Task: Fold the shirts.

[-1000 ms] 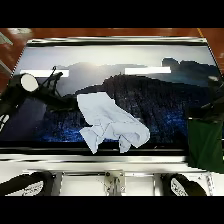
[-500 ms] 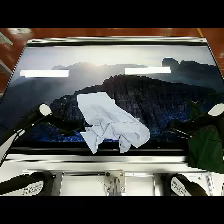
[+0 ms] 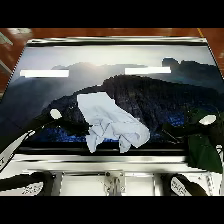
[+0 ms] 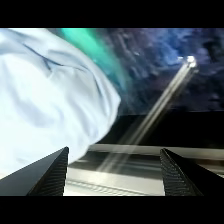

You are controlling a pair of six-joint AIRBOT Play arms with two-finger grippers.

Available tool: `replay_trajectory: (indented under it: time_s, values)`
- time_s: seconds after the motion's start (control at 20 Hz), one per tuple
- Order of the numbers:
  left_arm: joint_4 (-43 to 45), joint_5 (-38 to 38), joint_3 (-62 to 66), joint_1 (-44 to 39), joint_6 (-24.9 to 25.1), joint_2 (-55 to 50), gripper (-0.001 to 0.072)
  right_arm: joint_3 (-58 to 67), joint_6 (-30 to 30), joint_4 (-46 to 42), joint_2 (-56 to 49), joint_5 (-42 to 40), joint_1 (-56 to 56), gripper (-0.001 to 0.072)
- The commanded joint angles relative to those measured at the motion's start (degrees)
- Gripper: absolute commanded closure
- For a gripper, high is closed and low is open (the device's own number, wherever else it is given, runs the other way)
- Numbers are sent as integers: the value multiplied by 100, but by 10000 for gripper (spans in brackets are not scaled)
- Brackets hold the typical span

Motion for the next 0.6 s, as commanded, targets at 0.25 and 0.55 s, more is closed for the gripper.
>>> replay_trajectory:
  time_s: [0.25,0.55]
  values:
    - [-66,-177,26,-46,562,302,668,-695,-352,1237,-4,-1099,579,17]
    - [-66,-177,26,-46,562,885,669,-693,162,1379,-339,-2682,2135,18]
